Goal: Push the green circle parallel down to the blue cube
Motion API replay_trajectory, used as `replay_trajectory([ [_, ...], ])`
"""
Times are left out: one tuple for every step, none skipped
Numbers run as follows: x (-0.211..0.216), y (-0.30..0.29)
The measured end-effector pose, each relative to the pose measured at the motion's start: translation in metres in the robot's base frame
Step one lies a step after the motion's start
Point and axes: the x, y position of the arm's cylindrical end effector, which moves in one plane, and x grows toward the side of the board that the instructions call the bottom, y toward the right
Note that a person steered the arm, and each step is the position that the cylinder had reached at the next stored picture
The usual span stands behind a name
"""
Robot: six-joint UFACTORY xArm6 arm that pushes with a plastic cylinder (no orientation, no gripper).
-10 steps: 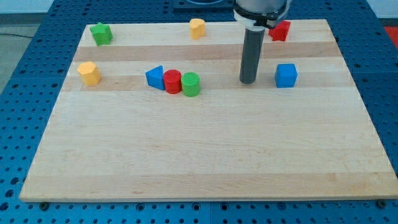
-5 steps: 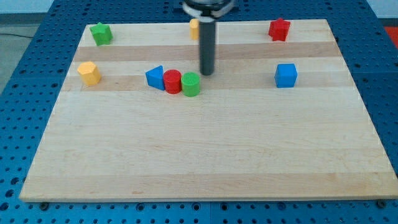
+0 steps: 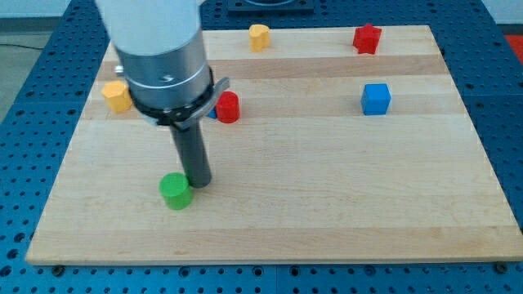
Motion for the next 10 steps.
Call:
replay_trajectory([
  [0.002, -0.003],
  [-0.009, -0.003],
  [-0.011, -0.008],
  [0.021, 0.013],
  [0.017, -0.005],
  [-0.026, -0.045],
  [-0.009, -0.107],
  [0.021, -0.055],
  [0.010, 0.048],
  [0.014, 0.106],
])
